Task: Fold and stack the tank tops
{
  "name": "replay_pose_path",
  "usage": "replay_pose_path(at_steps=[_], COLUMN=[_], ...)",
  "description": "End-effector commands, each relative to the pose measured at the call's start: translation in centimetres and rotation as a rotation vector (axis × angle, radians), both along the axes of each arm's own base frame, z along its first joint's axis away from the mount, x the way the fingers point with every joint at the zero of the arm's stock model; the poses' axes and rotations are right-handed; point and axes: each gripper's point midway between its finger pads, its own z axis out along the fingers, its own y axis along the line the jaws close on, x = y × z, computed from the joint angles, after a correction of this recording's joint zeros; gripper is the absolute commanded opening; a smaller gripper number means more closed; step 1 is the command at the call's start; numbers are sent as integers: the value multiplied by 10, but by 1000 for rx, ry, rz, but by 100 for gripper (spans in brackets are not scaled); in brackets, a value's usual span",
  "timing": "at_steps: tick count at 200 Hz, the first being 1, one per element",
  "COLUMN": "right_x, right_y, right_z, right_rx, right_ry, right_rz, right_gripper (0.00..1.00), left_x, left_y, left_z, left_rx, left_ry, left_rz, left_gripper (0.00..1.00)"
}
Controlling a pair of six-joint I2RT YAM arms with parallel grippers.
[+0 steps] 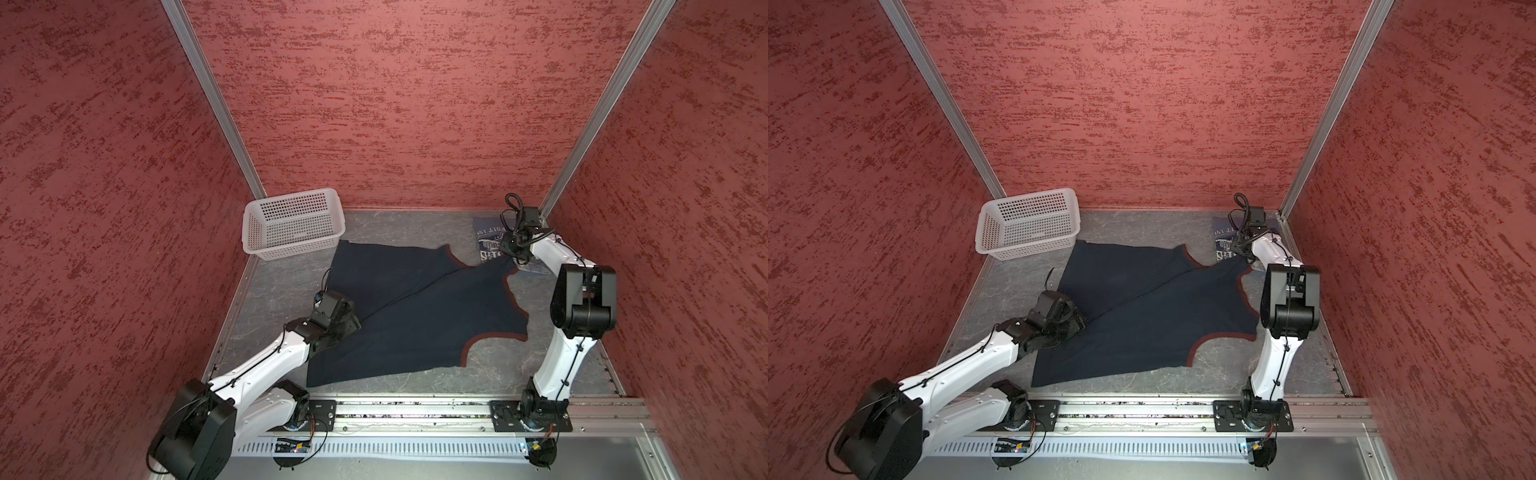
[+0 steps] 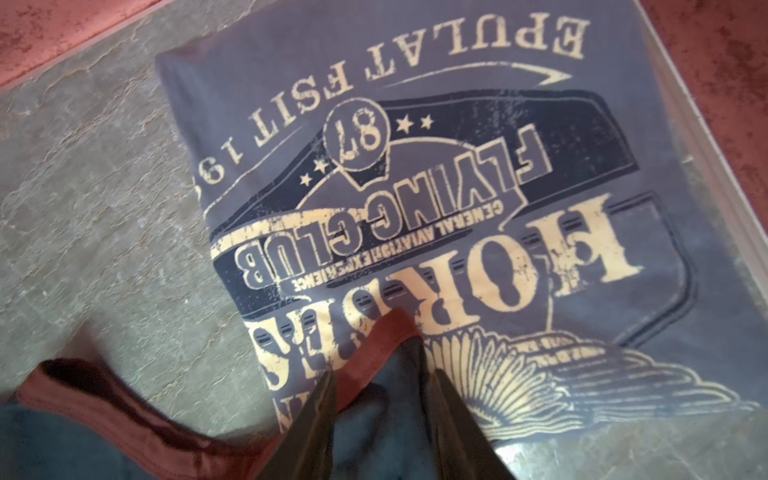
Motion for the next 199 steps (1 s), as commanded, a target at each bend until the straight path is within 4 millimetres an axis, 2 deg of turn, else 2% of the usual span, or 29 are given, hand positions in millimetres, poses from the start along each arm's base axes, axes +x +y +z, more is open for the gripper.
replay_pose_path(at_steps=[1,18,42,60,77,100,122,170,199], right_x=[-8,-17,-33,-44,-52,-69,-92,-151,-179], right_y=[14,22,35,47,79,120,141,144,137], right_z=[29,35,38,38,34,20,0,-37,-62], right_rx=[35,40,73,115,176,189,209,346,366], right_ry=[-54,-64,-77,-93,-91,-38,17,54,100], right_rz=[28,45,70,96,184,284,299,158,83], right_gripper=[46,49,51,51,51,52,53,55,56], left_x=[39,72,107,120,123,116,105,70,47], left_y=[-26,-41,-54,-55,-50,-40,-25,11,21], left_z=[32,34,16,-3,-18,-34,-45,-70,-79], left_rx=[35,66,62,58,50,43,45,54,40], left_ry=[-80,-95,-51,-18,4,32,55,109,124], left_rz=[-169,-230,-266,-261,-237,-196,-148,-8,50], left_gripper=[76,76,74,74,73,73,73,73,73])
